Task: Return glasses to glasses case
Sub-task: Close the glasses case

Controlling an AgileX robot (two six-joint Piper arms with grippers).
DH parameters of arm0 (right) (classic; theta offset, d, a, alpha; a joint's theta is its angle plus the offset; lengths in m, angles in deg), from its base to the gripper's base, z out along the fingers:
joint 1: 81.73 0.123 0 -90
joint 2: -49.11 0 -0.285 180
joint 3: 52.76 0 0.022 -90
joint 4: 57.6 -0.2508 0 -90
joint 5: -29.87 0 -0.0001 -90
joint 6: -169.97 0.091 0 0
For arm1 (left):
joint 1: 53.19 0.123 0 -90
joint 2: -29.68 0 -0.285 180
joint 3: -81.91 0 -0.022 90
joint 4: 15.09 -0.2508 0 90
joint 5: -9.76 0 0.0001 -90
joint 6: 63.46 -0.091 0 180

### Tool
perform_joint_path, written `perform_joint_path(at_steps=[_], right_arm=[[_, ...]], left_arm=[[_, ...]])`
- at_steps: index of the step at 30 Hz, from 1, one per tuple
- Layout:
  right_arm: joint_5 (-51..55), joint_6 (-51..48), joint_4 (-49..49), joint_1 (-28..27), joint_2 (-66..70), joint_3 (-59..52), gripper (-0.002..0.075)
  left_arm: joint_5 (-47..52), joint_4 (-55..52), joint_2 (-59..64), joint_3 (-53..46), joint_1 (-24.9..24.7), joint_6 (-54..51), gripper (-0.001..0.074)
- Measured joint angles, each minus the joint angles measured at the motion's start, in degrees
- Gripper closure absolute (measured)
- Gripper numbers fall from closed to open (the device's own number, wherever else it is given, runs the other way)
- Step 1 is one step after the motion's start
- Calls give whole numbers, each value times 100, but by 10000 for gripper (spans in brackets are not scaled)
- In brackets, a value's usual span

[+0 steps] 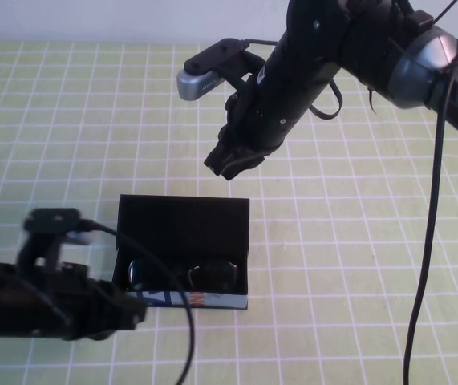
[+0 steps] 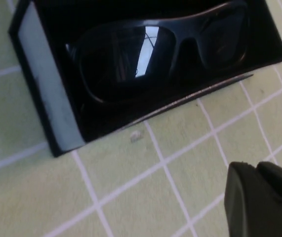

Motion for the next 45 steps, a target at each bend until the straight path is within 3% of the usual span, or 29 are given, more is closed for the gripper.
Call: perform_joint_path(at_steps=[3,7,15,29,37,45], right_arm=[[-86,211,-58,-91,74,22,737],[-107,311,-268,-315,199,22,737],[-300,347,-734,-518,469,84,737],[37,1247,-925,-635,2337,2255,737],[88,1367,-1124,-673,2429,2330,737],[88,1367,-1396,-673,2369,1706,737]], left_arm=[[-382,986,625,-1,-353,-966,737],[-565,2168,1210,-1,-438,-2187,737],[-662,3159,1720,12,-448,-3333,737],[-701,3282,1731,39,-465,-3600,737],[-710,3282,1731,39,-465,-3614,737],[-710,3282,1731,39,-465,-3614,737]])
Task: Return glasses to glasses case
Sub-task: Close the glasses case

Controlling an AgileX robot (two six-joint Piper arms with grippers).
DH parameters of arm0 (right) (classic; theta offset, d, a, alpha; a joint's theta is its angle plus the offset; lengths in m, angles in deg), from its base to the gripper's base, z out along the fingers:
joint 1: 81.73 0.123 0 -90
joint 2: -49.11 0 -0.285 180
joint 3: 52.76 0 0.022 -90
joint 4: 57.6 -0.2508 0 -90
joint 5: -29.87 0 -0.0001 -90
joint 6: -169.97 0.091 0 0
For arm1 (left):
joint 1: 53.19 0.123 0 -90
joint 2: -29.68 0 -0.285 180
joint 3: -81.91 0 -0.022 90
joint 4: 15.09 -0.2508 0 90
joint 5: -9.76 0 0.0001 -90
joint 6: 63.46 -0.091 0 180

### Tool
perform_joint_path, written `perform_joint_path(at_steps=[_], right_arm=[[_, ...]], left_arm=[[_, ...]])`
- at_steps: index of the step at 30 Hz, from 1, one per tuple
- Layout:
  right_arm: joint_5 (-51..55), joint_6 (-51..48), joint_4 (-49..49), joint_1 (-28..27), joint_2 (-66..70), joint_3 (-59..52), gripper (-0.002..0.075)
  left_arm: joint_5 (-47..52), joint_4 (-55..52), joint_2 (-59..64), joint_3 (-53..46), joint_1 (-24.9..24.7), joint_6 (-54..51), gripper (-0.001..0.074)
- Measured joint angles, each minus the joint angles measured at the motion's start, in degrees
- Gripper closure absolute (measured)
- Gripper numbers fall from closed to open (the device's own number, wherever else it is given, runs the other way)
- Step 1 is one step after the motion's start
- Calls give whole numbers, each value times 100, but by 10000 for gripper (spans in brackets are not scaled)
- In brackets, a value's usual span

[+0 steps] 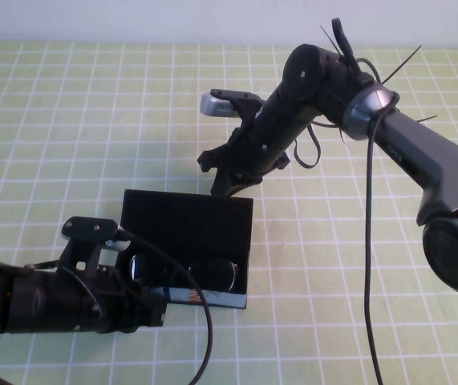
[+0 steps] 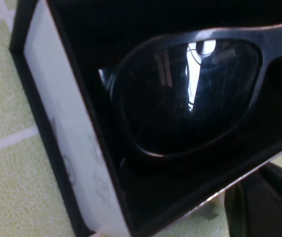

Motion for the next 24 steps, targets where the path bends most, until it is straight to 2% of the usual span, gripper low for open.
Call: perform_joint_path(at_steps=[9,24], right_arm=[[-11,-174,-325,11,-421,-585,737],[-34,-533,-463,429,-1387,-1837,737]], left_arm=[[0,4,0,0,0,0,737],[-50,4,0,0,0,-13,737]])
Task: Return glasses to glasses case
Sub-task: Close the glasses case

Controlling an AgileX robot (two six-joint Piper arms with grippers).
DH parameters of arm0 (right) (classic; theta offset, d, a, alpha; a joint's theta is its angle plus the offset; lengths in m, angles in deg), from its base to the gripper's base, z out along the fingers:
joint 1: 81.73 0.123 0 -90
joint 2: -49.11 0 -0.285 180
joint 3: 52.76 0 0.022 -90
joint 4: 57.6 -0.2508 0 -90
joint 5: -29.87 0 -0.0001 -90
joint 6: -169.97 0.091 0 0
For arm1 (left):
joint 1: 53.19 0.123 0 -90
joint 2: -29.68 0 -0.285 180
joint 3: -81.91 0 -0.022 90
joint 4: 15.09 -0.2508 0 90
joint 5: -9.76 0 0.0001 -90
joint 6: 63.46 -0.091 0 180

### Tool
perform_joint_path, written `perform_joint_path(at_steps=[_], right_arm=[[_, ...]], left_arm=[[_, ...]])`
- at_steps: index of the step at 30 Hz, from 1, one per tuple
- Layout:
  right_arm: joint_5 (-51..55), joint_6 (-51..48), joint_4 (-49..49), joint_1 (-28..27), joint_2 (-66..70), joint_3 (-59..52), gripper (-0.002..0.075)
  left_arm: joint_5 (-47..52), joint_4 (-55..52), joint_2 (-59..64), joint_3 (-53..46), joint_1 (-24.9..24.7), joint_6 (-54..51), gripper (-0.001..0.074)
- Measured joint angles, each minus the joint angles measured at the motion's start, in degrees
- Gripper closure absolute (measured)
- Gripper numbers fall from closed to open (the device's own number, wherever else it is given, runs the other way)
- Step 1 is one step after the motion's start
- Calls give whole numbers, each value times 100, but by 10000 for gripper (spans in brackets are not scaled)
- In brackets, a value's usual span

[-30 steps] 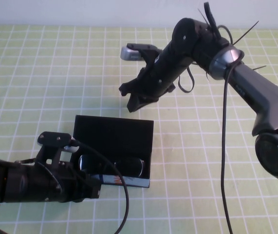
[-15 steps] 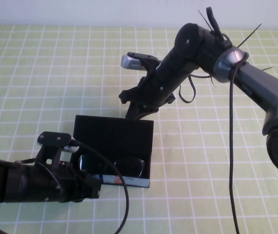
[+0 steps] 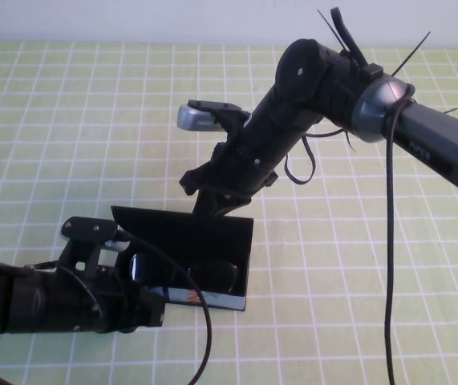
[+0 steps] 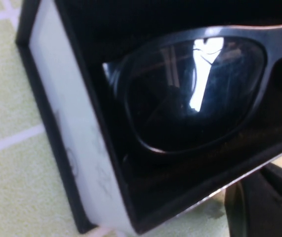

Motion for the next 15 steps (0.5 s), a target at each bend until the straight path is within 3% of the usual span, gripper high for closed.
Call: perform_joint_path(at_steps=[6,15], right_arm=[[-4,-122,76,310,-359,-517,737],[-4,-144,227,470,-381,-1084,737]], left_arm=[[-222,-92,-93,0,0,105,737],[-260,-1268,-1634,-490,0,1567,737]])
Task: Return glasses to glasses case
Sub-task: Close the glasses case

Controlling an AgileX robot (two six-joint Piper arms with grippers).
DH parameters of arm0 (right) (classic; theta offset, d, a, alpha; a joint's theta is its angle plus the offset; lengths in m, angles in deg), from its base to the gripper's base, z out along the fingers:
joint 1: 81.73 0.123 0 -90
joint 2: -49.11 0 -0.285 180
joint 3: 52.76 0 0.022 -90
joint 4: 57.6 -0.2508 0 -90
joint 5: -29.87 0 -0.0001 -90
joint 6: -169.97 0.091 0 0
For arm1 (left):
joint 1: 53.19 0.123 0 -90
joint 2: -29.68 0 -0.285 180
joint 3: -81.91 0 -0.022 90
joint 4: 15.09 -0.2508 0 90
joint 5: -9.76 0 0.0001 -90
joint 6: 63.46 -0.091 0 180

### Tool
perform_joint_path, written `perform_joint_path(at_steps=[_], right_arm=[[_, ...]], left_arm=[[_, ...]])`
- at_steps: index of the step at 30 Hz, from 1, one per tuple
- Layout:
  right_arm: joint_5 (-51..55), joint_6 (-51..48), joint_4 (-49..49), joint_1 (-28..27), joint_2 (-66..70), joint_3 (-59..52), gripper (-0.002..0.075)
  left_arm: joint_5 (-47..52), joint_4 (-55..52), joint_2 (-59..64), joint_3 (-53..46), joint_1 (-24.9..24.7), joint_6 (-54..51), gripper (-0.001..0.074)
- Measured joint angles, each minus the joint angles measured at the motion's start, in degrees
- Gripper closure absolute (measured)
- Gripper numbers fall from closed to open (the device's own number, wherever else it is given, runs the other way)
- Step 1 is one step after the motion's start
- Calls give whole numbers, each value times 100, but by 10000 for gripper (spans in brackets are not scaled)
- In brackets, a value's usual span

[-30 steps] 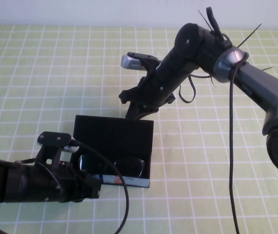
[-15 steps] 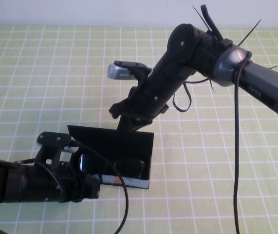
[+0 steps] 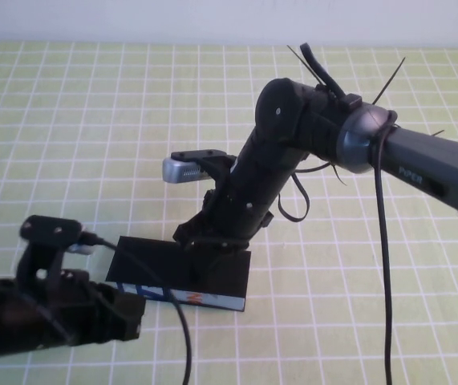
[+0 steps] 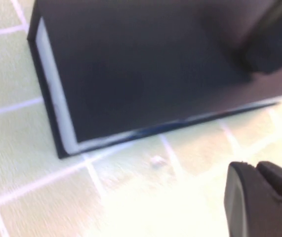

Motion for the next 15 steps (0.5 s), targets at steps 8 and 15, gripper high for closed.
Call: perform_joint_path(at_steps=[8,15], right_arm=[[-99,-63,0,0,-61,-159,737],[-88,-127,229,0,-597,-225,737]], left_arm=[[87,-205,-2017,-469,0,286,737],[-324,-347,-4210,-615,0,295,737]])
